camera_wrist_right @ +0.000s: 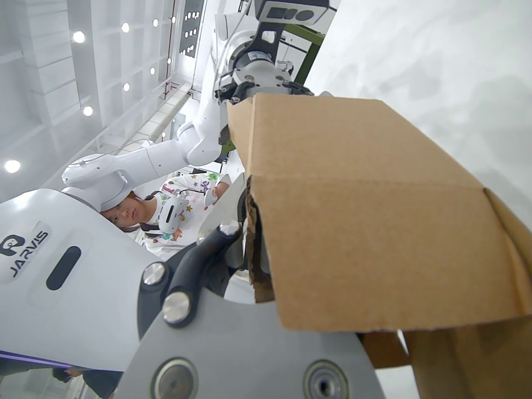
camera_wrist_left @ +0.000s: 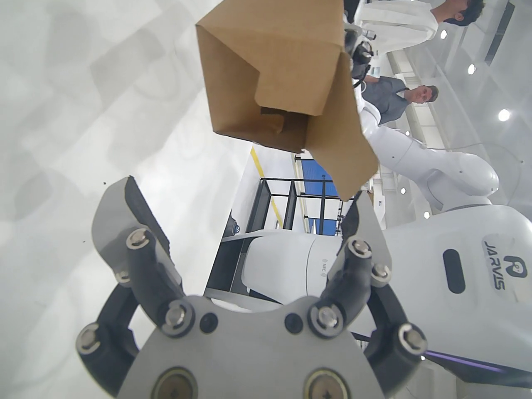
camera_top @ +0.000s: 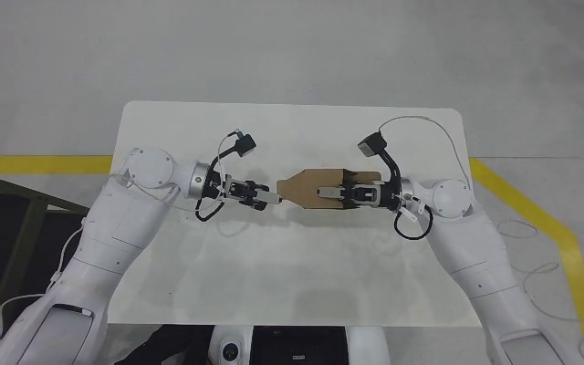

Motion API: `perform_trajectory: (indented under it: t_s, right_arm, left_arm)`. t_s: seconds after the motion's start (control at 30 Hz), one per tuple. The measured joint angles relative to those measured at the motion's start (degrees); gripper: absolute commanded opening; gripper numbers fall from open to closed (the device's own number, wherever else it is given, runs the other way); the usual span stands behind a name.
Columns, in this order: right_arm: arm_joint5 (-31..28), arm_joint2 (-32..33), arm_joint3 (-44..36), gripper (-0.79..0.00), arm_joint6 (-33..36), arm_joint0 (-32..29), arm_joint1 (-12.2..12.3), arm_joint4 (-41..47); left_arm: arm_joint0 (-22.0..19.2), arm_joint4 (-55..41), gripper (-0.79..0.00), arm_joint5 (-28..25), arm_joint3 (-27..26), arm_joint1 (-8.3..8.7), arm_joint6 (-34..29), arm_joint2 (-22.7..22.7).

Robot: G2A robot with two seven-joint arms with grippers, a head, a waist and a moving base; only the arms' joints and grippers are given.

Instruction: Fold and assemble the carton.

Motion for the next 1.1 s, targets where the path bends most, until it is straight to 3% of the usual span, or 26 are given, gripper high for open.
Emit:
perform_trajectory:
  t_s: [1.1]
  right_arm:
    - [-1.0, -2.7, -1.0, -0.785, 0.1, 1.6, -0.7, 4.9]
  left_arm:
    - [-0.5, -2.5, 0.0, 0.3, 4.1, 0.0, 1.5, -0.3]
